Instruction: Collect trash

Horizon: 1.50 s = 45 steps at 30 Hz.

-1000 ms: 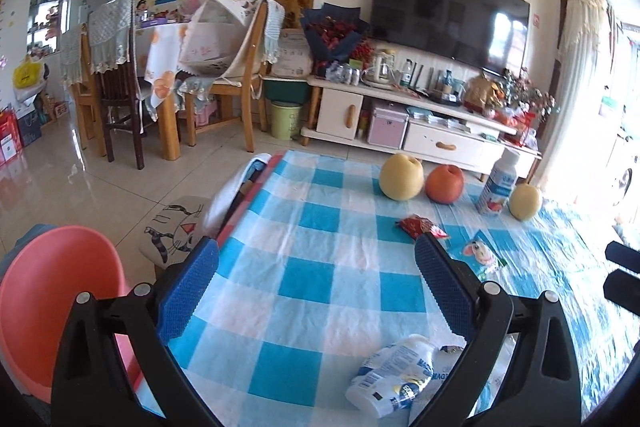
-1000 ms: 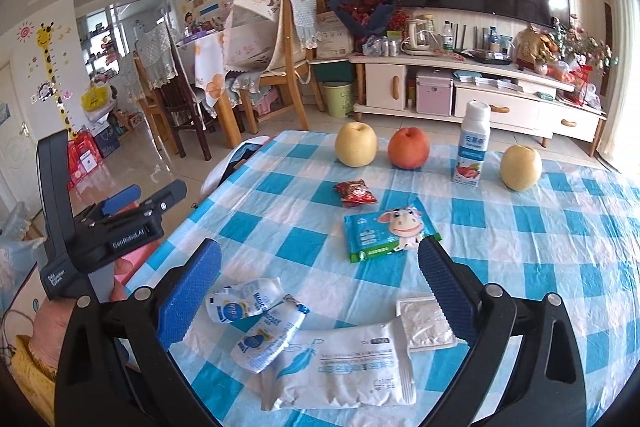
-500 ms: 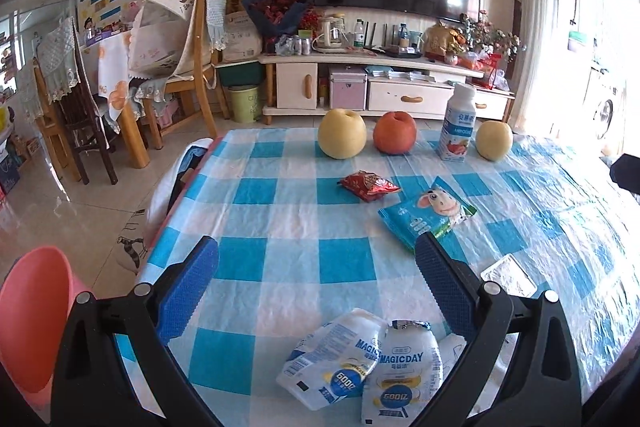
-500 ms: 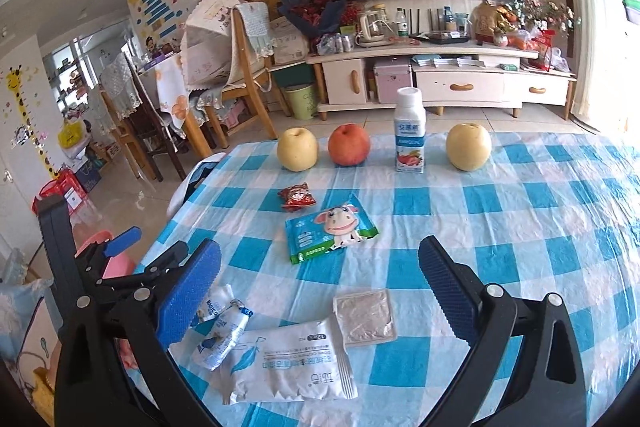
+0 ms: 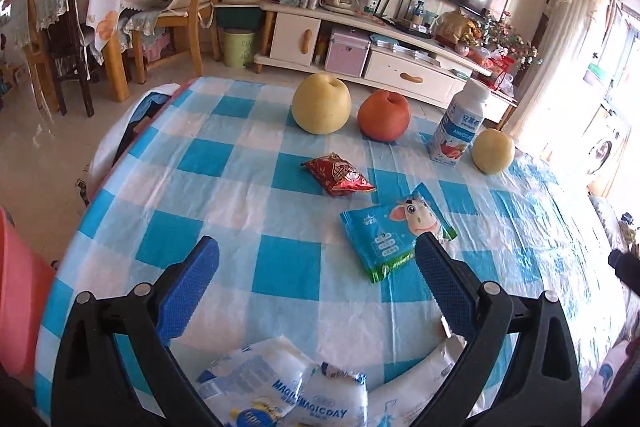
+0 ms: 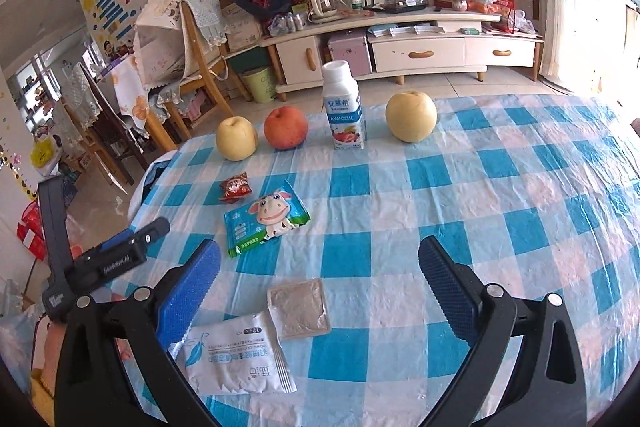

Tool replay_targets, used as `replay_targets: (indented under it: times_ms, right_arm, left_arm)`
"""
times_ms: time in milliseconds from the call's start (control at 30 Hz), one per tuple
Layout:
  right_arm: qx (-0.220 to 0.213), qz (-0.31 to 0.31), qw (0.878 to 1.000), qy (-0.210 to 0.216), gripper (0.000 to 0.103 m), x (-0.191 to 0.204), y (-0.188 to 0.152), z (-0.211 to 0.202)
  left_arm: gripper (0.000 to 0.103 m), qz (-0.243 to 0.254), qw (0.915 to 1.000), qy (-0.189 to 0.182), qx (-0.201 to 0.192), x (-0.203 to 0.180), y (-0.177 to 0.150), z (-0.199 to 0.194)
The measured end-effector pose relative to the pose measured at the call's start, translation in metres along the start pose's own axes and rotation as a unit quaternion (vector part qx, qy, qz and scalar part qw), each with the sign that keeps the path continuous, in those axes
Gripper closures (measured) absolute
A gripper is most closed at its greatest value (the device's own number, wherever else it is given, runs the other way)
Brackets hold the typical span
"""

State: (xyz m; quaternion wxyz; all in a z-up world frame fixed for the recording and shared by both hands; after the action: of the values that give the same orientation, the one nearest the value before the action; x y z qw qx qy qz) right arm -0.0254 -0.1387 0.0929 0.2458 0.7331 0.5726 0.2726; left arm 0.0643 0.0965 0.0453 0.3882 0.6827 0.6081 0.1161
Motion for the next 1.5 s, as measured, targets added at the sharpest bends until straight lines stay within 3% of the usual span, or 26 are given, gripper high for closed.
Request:
replay_targets:
  times_ms: [233,400,533,633,700,767,833,967,1033,1267,1500]
  right_arm:
    - [0.086,-0.029,0.996,0.007,0.005,0.005,-0.03,0.038]
    - [0.109,-0.042,0.993,0.02,0.005,0.019,-0.04,0.048]
    - [0.122,-0.062,0.99,0.019,0.005,0.027,-0.048,0.057]
    - [0.137,-0.066,0.988,0.026,0.005,0.03,-0.057,0.066]
    - [0.148,-0.068,0.986,0.035,0.005,0.032,-0.065,0.072]
    - [0.159,-0.067,0.984,0.039,0.005,0.033,-0.073,0.078]
    - [0.164,-0.064,0.983,0.045,0.005,0.034,-0.076,0.082]
    - [0.149,-0.071,0.985,0.039,0.008,0.035,-0.074,0.084]
    - [0.142,-0.075,0.986,0.035,0.025,0.035,-0.071,0.087]
    - [0.151,-0.095,0.984,0.023,0.025,0.04,-0.079,0.103]
    - [0.126,-0.135,0.983,-0.002,0.025,0.047,-0.083,0.109]
  left_arm:
    - [0.004,-0.003,0.9971,0.063,0.042,-0.012,0.035,0.062]
    - [0.006,-0.009,0.9925,0.096,0.075,-0.013,0.046,0.107]
    - [0.024,-0.014,0.9873,0.118,0.106,-0.009,0.046,0.135]
    - [0.03,-0.012,0.985,0.129,0.114,-0.006,0.045,0.144]
    - [0.037,-0.015,0.9851,0.126,0.116,-0.003,0.044,0.148]
    - [0.051,-0.015,0.9848,0.125,0.12,-0.002,0.041,0.152]
    - [0.056,-0.014,0.9857,0.119,0.118,-0.002,0.04,0.153]
    - [0.06,-0.007,0.9873,0.116,0.109,-0.004,0.04,0.152]
    - [0.063,-0.002,0.9879,0.113,0.106,-0.005,0.04,0.15]
    - [0.07,0.003,0.9907,0.096,0.097,-0.007,0.041,0.14]
    - [0.072,-0.001,0.9925,0.081,0.091,-0.002,0.038,0.129]
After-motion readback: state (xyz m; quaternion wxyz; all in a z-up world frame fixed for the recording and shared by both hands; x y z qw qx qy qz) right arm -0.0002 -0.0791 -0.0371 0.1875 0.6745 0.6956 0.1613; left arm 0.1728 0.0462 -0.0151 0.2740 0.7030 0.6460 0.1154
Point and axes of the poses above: each gripper's, at about its wrist camera, not at the fingertips, and z roughly the way its jaws point, x to its left, y to its top, the point moved 6 cm from there along z, roughly the way its jaws point, and after that the axes turned 11 degrees about -y, right-handed, at the moved point
